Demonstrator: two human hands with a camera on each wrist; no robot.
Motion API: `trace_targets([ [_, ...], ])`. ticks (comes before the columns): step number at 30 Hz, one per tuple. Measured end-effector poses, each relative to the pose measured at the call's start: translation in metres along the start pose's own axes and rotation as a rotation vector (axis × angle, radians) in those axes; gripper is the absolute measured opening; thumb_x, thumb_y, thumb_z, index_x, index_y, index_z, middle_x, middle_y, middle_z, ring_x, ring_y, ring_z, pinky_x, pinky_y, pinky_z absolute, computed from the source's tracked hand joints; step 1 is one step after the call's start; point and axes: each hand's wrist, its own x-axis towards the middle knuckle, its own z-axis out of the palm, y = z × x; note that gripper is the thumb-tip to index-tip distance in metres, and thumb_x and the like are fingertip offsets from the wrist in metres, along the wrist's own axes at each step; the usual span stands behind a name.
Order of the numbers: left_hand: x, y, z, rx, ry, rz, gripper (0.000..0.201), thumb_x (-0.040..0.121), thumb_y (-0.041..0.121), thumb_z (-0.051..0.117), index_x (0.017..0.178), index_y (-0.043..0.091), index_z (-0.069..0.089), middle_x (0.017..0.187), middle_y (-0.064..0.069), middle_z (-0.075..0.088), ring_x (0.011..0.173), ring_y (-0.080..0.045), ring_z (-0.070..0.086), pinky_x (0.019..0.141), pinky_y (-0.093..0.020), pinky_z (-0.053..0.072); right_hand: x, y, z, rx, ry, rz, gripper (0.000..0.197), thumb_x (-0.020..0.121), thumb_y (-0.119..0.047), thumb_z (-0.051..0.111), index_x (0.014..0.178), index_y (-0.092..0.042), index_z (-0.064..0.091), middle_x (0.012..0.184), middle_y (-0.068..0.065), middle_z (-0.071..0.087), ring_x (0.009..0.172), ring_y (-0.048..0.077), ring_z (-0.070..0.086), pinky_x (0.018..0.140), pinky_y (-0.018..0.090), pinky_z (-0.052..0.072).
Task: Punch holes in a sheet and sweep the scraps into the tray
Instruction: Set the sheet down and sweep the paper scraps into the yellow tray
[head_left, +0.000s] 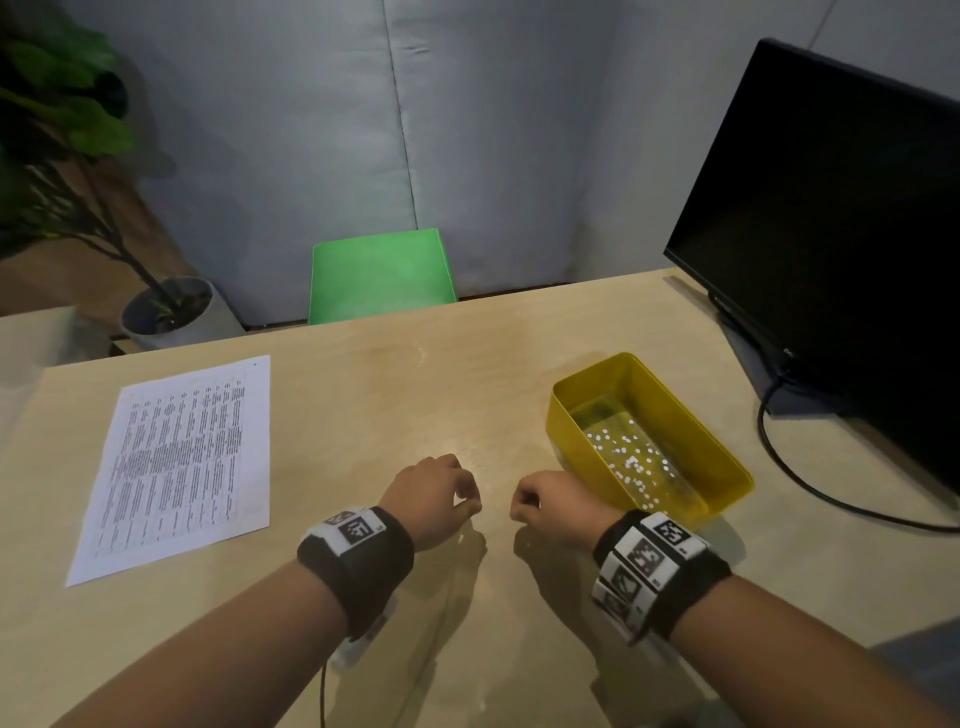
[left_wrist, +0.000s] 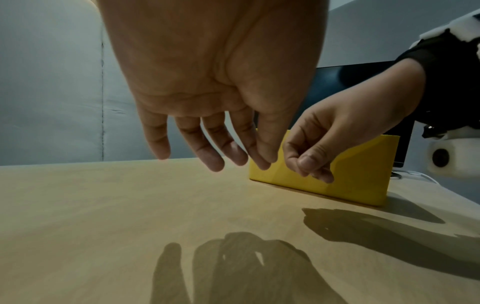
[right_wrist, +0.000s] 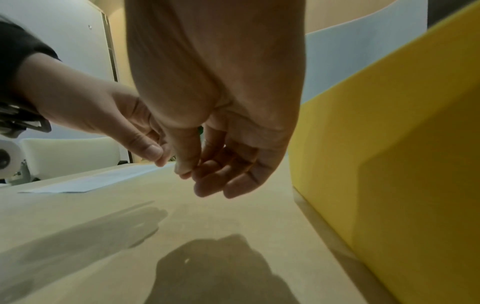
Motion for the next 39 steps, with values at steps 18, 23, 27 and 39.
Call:
trace_targets([
  [18,0.084,0.122,-0.063,0.036,0.101,0.255,0.024,0.089,0.042,0.055,0.095,0.02,0.064,0.103,-0.001,0.057,0.09,-0.022,0.057,0.069,-0.032,0.044,-0.069,0.039,-0.146,0.016,0.352,0.107,0.009,0.088,-0.023,0.063,0.091,-0.018,0.07,0.094,-0.002,0.067,0.091,0.013,0.061,0.083,0.029,0.048],
  [23,0.096,0.146,-0.065,0.069,0.07,0.267,0.022,0.086,0.04,0.06,0.096,0.022,0.067,0.103,0.001,0.058,0.089,-0.018,0.054,0.067,-0.029,0.036,-0.077,0.06,-0.156,0.02,0.347,0.152,0.007,0.087,-0.021,0.065,0.088,-0.017,0.071,0.09,-0.001,0.068,0.088,0.013,0.062,0.08,0.027,0.048],
  [27,0.105,0.157,-0.065,0.085,0.051,0.248,0.021,0.083,0.04,0.064,0.094,0.023,0.067,0.101,0.002,0.058,0.087,-0.015,0.053,0.066,-0.027,0.035,-0.078,0.071,-0.16,0.032,0.338,0.152,0.004,0.084,-0.02,0.068,0.086,-0.016,0.07,0.089,0.0,0.069,0.088,0.014,0.062,0.081,0.027,0.05],
  [39,0.117,0.165,-0.061,0.15,-0.005,0.19,0.027,0.093,0.037,0.051,0.106,0.02,0.068,0.106,0.0,0.058,0.083,-0.013,0.046,0.066,-0.026,0.033,-0.062,0.08,-0.166,0.028,0.289,0.123,0.012,0.089,-0.02,0.065,0.095,-0.013,0.071,0.096,0.001,0.067,0.092,0.014,0.059,0.08,0.024,0.045],
])
